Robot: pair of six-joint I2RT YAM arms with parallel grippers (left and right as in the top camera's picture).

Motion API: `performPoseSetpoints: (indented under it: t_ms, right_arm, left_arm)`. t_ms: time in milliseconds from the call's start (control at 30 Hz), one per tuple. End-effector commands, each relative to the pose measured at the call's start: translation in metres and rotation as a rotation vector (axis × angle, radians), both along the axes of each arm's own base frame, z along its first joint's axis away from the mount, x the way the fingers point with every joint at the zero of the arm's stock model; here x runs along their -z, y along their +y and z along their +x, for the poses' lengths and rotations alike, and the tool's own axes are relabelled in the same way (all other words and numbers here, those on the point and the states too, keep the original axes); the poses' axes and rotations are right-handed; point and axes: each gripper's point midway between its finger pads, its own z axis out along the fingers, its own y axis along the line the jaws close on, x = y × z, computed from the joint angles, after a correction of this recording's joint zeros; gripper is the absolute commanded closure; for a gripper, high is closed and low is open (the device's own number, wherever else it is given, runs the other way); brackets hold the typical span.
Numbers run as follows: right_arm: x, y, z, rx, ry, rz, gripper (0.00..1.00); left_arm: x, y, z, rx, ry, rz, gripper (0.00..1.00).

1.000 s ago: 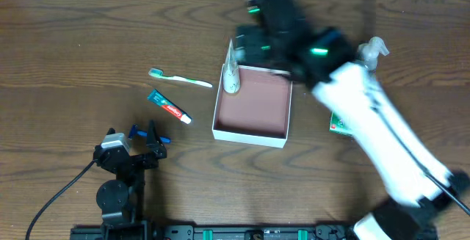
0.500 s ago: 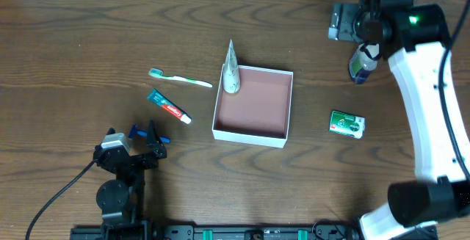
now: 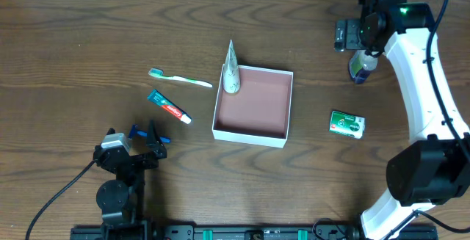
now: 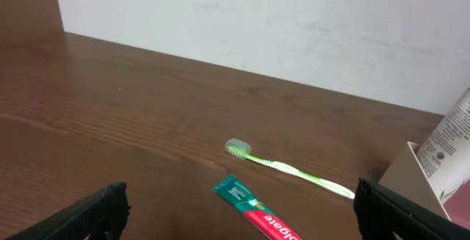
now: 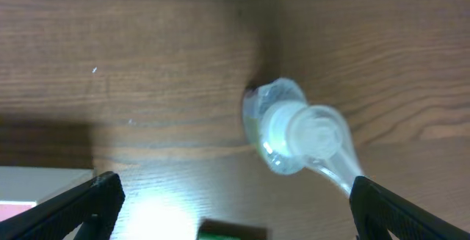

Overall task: Pack container
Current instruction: 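Move the right gripper to the blue soap pump bottle and grasp it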

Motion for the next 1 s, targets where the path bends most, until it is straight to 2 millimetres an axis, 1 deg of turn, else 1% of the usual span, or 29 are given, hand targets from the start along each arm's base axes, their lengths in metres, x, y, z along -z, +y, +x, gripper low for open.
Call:
performPoseSetpoints:
  t_ms: [0,100,167,333,500,700,767,833,967]
  right_arm:
    - [-0.002,-0.022,0.002,0.021,-0.009,-0.017,0.01]
    - [-0.004,-0.04,0.004,0.059,-0.025,-0.01,0.01]
    - [-0.002,-0.045,0.008,0.047,-0.034,0.036,0.01]
    - [0.015,-0.04,0.021,-0.04,-0.047,0.151,0.03]
    - [0.038,-0.037,0.025,-0.075,-0.004,0.152,0.07]
    - [0.067,-0.036,0.026,-0.077,0.057,0.159,0.15]
    - [0.074,-0.037,0.027,-0.076,0.073,0.161,0.21]
    - [0.076,-0.037,0.027,-0.076,0.075,0.161,0.28]
    - [0.076,-0.037,0.028,-0.076,0.074,0.161,0.48]
  left_arm:
    - [0.015,-0.002,0.0,0.014,0.038,-0.012,0.02]
    - [0.015,-0.002,0.0,0.014,0.038,-0.012,0.02]
    - [0.015,-0.002,0.0,0.014,0.038,-0.012,0.02]
    - [0.015,-0.002,0.0,0.014,0.038,-0.012,0.02]
    - [0.015,-0.002,0.0,0.014,0.038,-0.012,0.02]
    - [0.015,-0.002,0.0,0.014,0.038,-0.012,0.02]
    - [0.015,-0.002,0.0,0.014,0.038,-0.012,0.02]
    - [0.015,-0.002,0.0,0.014,0.038,-0.012,0.02]
    - [0.015,-0.002,0.0,0.014,0.038,-0.012,0.02]
